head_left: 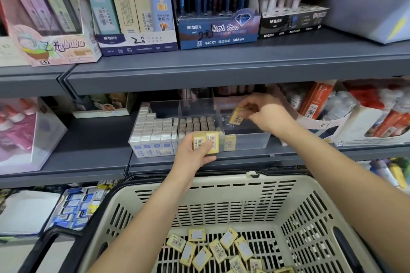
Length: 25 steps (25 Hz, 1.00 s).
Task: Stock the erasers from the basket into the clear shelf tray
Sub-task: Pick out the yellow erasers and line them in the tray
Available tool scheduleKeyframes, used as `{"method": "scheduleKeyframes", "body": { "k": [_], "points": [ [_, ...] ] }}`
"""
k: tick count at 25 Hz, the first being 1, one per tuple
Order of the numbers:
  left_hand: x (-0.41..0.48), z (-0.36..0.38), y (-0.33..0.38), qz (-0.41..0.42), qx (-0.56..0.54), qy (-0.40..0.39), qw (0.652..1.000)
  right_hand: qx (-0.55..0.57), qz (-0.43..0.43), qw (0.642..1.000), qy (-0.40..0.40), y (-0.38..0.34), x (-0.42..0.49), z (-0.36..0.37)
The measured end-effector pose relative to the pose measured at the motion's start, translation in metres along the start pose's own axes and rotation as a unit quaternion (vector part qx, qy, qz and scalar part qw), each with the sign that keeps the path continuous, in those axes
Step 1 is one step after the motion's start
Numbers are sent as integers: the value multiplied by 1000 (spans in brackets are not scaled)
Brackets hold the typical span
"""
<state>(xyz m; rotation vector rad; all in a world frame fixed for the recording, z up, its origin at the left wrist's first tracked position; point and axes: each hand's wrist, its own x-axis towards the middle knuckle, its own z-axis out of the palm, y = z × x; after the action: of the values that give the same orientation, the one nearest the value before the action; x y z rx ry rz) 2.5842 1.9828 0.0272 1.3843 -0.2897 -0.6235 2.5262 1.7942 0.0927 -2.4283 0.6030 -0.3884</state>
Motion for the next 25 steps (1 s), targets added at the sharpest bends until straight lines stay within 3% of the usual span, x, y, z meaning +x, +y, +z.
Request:
{"method": "scheduleKeyframes", "body": {
  "k": [6,10,13,16,21,25],
  "points": [
    [-2,2,-12,11,32,-18,999,7,11,991,-135,11,10,25],
    [0,1,-11,0,12,-23,1000,-96,-29,977,-190,15,8,31],
    [0,1,-12,-4,13,-32,999,-88,-45,988,-121,10,1,32],
    [0,1,-12,-1,13,-34,999,46,-38,997,-39,-2,-13,28],
    [0,2,-12,-1,20,-43,999,2,-70,989,-133,-11,-37,34],
    [0,2,-11,-9,-5,-42,999,87,-36,986,-138,-8,-35,18]
  ]
}}
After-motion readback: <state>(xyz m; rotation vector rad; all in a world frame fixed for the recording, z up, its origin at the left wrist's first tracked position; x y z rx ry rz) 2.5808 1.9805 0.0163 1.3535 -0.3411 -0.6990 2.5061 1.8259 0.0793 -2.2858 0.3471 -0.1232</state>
